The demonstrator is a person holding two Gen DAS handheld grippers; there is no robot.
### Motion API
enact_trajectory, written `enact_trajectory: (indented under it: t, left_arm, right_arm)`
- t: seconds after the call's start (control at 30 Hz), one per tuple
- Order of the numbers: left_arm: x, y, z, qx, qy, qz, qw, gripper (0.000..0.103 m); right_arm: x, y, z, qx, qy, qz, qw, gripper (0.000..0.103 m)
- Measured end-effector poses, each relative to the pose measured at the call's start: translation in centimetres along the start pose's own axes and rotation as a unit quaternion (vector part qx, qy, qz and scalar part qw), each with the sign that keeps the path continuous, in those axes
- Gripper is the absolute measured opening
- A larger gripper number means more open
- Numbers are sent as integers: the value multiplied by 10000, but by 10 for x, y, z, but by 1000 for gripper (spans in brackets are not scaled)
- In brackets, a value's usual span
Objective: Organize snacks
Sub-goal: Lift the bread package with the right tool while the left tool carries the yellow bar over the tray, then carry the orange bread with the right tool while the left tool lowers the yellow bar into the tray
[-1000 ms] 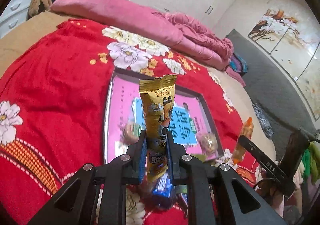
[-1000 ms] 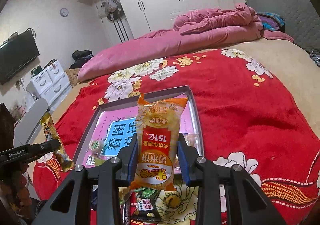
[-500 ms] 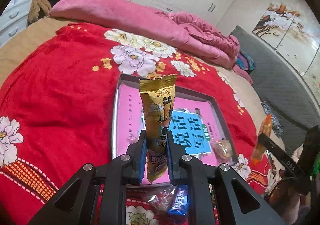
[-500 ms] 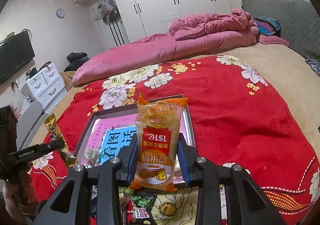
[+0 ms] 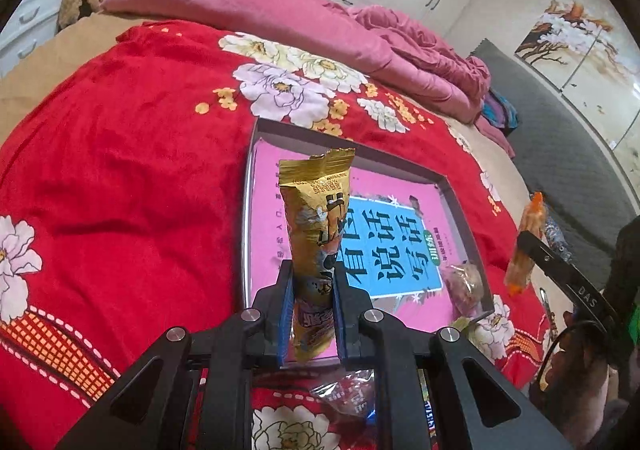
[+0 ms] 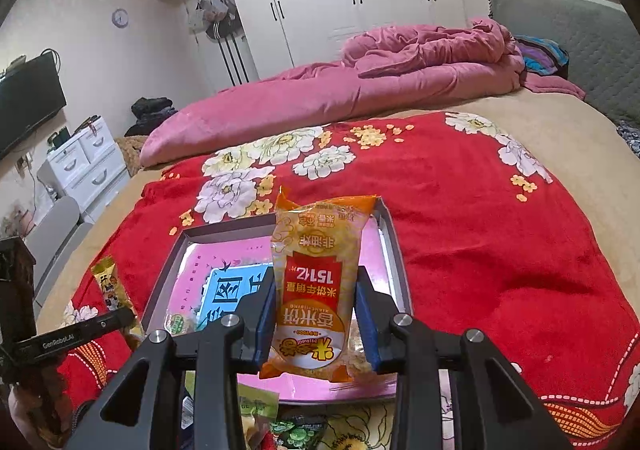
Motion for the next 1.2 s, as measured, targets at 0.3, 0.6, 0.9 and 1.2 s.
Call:
enact_trajectory:
  t: [0.3, 0.6, 0.9, 1.2]
  left_arm:
    - [6, 10, 11, -165, 94, 51, 9998, 18]
    - [17, 17, 22, -345, 67, 220, 9991, 18]
    - [19, 17, 27, -413, 38, 263, 9988, 18]
    - [25, 18, 31, -465, 44, 390, 9981, 18]
  right_arm:
    - [3, 9, 17, -211, 60, -18, 9998, 36]
    - [2, 13, 29, -329, 61, -68, 9994, 36]
    - [7, 17, 35, -360, 162, -35, 9992, 36]
    - [7, 21, 44, -412, 288, -74, 9987, 36]
Point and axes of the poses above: each gripper's, at about its wrist camera, not at the fingertips, and z roughly the way its jaws point, x to its right, y to its underside, the point moved 1 cm from there along z, roughly the way its jaws point, and after that the axes turned 15 degrees about z, right-handed, at the moved point
